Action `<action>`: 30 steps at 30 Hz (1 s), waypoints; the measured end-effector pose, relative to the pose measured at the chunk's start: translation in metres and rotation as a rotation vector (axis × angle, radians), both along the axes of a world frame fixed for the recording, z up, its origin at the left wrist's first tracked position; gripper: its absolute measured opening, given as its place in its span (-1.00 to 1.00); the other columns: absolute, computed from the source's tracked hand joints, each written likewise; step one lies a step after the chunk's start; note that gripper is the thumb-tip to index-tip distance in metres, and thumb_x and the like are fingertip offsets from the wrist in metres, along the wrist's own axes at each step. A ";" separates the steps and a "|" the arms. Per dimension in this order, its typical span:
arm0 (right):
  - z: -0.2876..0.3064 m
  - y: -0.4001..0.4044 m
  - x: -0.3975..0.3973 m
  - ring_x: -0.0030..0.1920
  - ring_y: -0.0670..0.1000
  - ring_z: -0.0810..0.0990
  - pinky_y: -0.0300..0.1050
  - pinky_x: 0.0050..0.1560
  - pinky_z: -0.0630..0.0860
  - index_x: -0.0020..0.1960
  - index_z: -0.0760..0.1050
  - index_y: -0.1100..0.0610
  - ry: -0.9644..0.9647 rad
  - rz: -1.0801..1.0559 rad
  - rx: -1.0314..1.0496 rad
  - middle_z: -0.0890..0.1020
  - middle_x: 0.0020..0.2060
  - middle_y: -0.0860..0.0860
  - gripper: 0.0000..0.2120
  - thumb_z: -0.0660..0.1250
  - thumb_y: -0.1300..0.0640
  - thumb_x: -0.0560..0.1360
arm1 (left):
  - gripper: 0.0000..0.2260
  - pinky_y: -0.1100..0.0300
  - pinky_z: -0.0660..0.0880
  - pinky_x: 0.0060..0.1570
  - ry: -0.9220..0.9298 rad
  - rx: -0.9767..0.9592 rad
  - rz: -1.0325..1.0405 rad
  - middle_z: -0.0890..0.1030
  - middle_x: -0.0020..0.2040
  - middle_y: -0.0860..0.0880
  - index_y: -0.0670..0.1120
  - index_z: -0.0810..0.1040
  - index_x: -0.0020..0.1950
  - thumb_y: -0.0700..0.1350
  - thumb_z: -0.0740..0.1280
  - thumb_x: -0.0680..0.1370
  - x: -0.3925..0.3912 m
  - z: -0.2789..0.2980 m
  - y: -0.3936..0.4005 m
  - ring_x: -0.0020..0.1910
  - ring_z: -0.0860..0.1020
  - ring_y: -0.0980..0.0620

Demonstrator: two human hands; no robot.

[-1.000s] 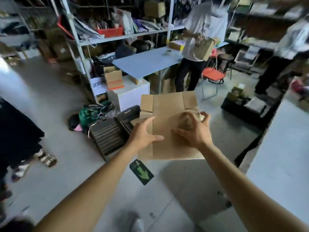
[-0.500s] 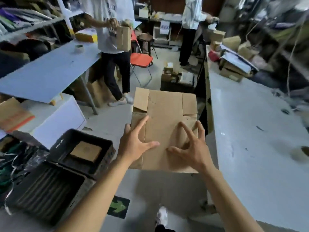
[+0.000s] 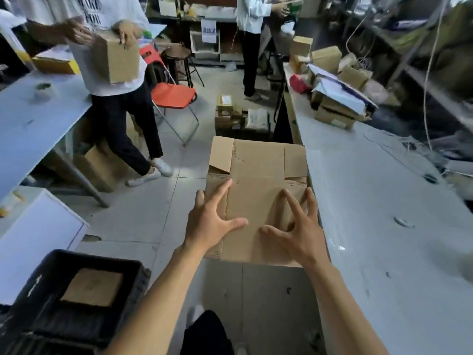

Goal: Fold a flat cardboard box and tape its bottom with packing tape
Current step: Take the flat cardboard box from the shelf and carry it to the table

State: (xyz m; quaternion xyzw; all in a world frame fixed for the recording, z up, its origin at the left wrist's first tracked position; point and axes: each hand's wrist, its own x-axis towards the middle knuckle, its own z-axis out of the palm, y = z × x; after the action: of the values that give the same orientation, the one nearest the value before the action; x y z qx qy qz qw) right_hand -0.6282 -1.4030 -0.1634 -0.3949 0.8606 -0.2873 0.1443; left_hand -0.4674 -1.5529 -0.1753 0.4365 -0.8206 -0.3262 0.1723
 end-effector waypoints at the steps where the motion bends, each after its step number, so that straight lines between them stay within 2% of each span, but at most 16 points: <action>1: -0.002 -0.016 -0.011 0.34 0.15 0.48 -0.03 0.21 0.49 0.51 0.07 -0.32 -0.006 -0.014 0.000 -0.20 0.57 -0.14 -0.10 0.47 -0.31 0.31 | -0.09 0.13 0.46 0.13 0.002 0.006 -0.012 0.36 0.24 -0.13 0.39 0.17 0.51 0.26 0.56 0.26 -0.013 -0.001 -0.018 0.20 0.52 -0.22; 4: -0.005 -0.064 -0.044 0.37 0.14 0.44 -0.02 0.24 0.47 0.52 0.08 -0.31 -0.017 -0.061 0.010 -0.21 0.57 -0.15 -0.10 0.48 -0.31 0.32 | -0.09 0.14 0.45 0.14 0.030 0.024 -0.059 0.36 0.18 -0.10 0.38 0.18 0.51 0.24 0.57 0.27 -0.052 -0.005 -0.072 0.21 0.51 -0.21; 10: -0.002 -0.133 -0.109 0.47 0.09 0.31 0.03 0.29 0.44 0.53 0.12 -0.26 -0.008 -0.225 -0.035 -0.17 0.57 -0.12 -0.09 0.50 -0.28 0.30 | -0.10 0.08 0.50 0.15 0.029 0.052 -0.231 0.36 0.25 -0.11 0.43 0.14 0.50 0.29 0.54 0.27 -0.144 -0.007 -0.165 0.20 0.52 -0.20; 13: -0.003 -0.140 -0.140 0.48 0.07 0.29 0.05 0.29 0.43 0.52 0.13 -0.26 -0.009 -0.374 -0.031 -0.17 0.57 -0.13 -0.11 0.49 -0.29 0.31 | -0.12 0.02 0.44 0.27 -0.005 0.086 -0.364 0.29 0.43 -0.21 0.45 0.14 0.49 0.29 0.54 0.28 -0.200 -0.002 -0.186 0.40 0.39 -0.25; 18: -0.009 -0.130 -0.204 0.47 0.08 0.30 0.10 0.28 0.44 0.53 0.11 -0.23 -0.018 -0.593 -0.031 -0.16 0.56 -0.14 -0.09 0.46 -0.33 0.30 | -0.16 0.02 0.41 0.33 -0.006 0.130 -0.553 0.30 0.43 -0.22 0.48 0.17 0.45 0.29 0.54 0.28 -0.305 -0.003 -0.191 0.39 0.41 -0.22; 24: -0.014 -0.103 -0.284 0.36 0.12 0.43 0.03 0.27 0.43 0.51 0.14 -0.20 -0.051 -0.835 -0.040 -0.05 0.56 -0.09 -0.11 0.49 -0.28 0.30 | -0.24 0.02 0.43 0.30 0.053 0.201 -0.709 0.39 0.17 -0.02 0.42 0.29 0.45 0.24 0.54 0.32 -0.427 -0.012 -0.172 0.21 0.47 -0.05; 27: -0.017 -0.087 -0.314 0.39 0.06 0.39 0.00 0.28 0.42 0.50 0.18 -0.17 -0.036 -0.936 -0.108 0.04 0.55 -0.10 -0.14 0.50 -0.24 0.31 | -0.26 0.06 0.45 0.24 0.058 0.221 -0.806 0.39 0.15 0.01 0.42 0.28 0.45 0.26 0.52 0.33 -0.479 -0.015 -0.158 0.16 0.47 -0.01; 30: -0.017 -0.073 -0.335 0.48 -0.03 0.27 -0.08 0.36 0.32 0.49 0.24 -0.10 -0.021 -1.027 -0.185 0.12 0.56 -0.13 -0.19 0.53 -0.14 0.34 | -0.29 0.19 0.41 0.12 0.050 0.254 -0.876 0.40 0.12 0.04 0.41 0.29 0.45 0.23 0.52 0.36 -0.518 -0.019 -0.147 0.12 0.47 0.04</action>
State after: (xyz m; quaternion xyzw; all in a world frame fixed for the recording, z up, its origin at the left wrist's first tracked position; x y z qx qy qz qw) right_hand -0.9629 -1.4757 -0.1803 0.0700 0.9129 -0.4000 -0.0420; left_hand -0.9854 -1.7001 -0.1940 0.0582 -0.8769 -0.4769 -0.0171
